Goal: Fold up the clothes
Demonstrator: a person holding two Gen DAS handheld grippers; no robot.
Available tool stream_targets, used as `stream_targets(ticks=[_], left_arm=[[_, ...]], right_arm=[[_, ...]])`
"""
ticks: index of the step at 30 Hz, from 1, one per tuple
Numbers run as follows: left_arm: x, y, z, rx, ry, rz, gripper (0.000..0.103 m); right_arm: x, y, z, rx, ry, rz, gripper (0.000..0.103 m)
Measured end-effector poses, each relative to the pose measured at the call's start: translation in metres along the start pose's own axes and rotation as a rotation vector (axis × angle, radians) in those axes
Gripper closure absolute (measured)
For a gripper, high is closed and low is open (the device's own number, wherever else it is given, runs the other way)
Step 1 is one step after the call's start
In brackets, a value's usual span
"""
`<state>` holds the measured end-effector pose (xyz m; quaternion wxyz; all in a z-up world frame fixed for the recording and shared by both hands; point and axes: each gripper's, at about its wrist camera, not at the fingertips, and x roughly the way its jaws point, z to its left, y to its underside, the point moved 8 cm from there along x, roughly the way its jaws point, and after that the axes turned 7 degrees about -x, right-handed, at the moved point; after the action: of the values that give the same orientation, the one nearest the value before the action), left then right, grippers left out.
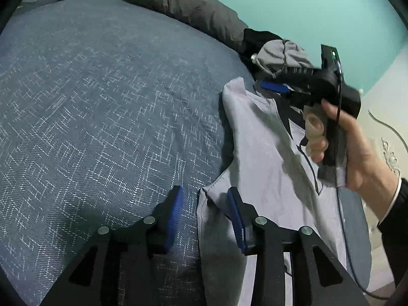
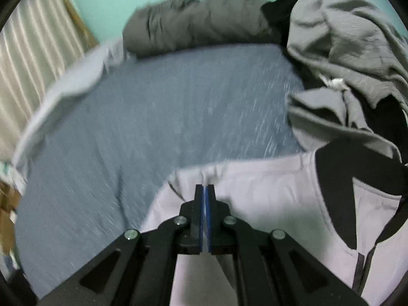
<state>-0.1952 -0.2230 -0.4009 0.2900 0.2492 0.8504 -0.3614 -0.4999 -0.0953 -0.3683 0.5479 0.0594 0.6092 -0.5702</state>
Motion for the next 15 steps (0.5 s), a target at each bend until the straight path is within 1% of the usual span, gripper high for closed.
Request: stream_targets(ticks=[1,2,3,4,6,7,8,10,11,12,14,15], left_arm=[[0.002,0.001,0.0,0.003,-0.003,0.004,0.064],[0.004,0.002,-0.001,0.004,-0.004,0.008,0.064],[0.006,0.002,-0.001,0.005,-0.005,0.011,0.064],[0.007,0.002,-0.002,0.008,-0.006,0.015,0.065],[0.009,0.002,-0.003,0.014,-0.007,0.022,0.065],[0.01,0.003,-0.003,0.012,-0.003,0.024,0.068],[0.011,0.003,-0.003,0.008,0.004,0.03,0.071],[0.013,0.005,-0.004,0.005,0.017,0.039,0.081],[0.014,0.005,-0.006,0.008,0.02,0.042,0.084],[0.016,0.006,-0.008,0.012,0.025,0.044,0.09],[0.015,0.006,-0.01,0.014,0.029,0.041,0.095],[0.015,0.006,-0.01,0.015,0.031,0.04,0.102]], right_arm=[[0.002,-0.004,0.003,0.015,-0.023,0.005,0.087],[0.005,-0.005,0.005,0.025,-0.039,0.021,0.068],[0.008,-0.005,0.008,0.021,-0.046,0.041,0.064],[0.012,-0.005,0.011,0.012,-0.05,0.061,0.064],[0.021,-0.003,0.02,-0.053,-0.028,0.106,0.064],[0.025,0.001,0.02,-0.08,-0.01,0.123,0.064],[0.028,0.006,0.02,-0.093,-0.002,0.137,0.069],[0.037,0.017,0.022,-0.112,0.007,0.165,0.077],[0.039,0.021,0.022,-0.111,0.004,0.174,0.079],[0.042,0.023,0.021,-0.108,0.002,0.18,0.081],[0.044,0.025,0.019,-0.117,0.004,0.186,0.095],[0.043,0.024,0.019,-0.123,0.006,0.179,0.098]])
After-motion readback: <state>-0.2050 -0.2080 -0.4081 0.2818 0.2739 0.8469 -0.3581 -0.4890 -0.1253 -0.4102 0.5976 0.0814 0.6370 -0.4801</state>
